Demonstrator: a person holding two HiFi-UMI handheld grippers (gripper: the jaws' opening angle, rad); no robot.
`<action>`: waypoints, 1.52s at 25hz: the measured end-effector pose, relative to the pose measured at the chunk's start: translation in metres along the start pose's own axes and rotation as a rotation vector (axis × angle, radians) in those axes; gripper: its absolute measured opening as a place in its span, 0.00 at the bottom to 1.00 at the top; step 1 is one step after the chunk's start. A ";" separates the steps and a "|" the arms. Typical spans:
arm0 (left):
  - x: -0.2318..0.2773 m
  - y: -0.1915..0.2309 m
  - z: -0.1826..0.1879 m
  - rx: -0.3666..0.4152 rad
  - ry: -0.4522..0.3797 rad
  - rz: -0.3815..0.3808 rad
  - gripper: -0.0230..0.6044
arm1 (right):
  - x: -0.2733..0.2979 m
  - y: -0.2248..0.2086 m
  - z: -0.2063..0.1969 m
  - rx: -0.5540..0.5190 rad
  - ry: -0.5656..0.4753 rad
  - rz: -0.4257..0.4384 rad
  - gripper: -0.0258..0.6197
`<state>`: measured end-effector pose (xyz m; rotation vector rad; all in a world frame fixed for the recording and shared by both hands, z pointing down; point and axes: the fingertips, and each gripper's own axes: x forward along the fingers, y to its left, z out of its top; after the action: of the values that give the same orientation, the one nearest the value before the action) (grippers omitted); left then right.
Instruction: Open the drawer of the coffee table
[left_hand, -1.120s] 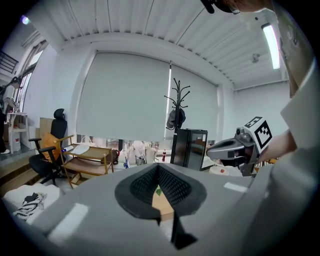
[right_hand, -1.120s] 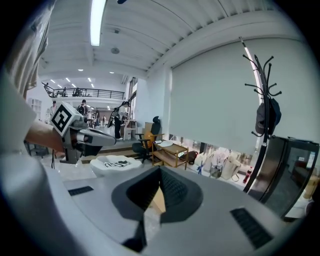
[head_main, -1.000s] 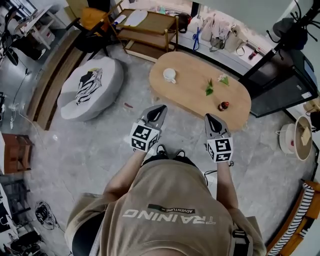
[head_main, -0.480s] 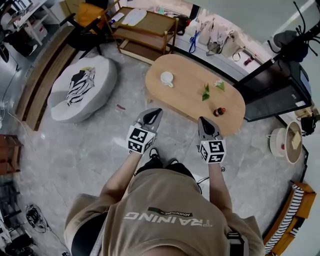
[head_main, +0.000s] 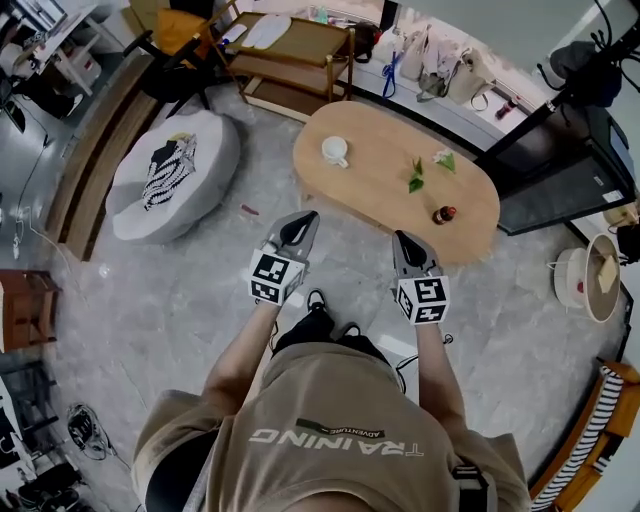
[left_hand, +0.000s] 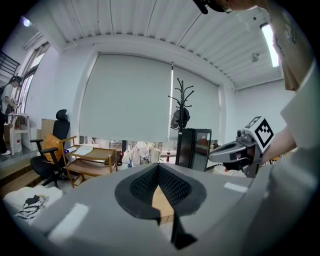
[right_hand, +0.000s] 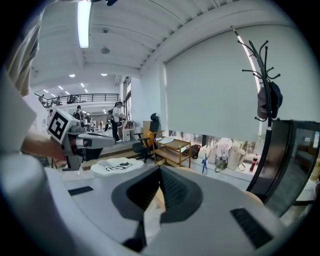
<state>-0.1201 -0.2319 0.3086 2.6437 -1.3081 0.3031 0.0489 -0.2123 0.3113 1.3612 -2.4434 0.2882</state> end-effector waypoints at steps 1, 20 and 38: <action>0.001 -0.001 -0.003 -0.007 0.005 0.005 0.05 | 0.000 -0.002 -0.003 0.002 -0.006 -0.003 0.05; 0.091 0.027 -0.163 -0.023 0.001 0.079 0.05 | 0.087 -0.036 -0.168 0.002 -0.048 0.042 0.05; 0.203 0.109 -0.484 0.042 -0.073 0.176 0.05 | 0.262 -0.047 -0.435 -0.087 -0.244 0.036 0.05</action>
<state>-0.1369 -0.3325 0.8342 2.6008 -1.5786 0.2625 0.0408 -0.2985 0.8139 1.3875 -2.6452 0.0233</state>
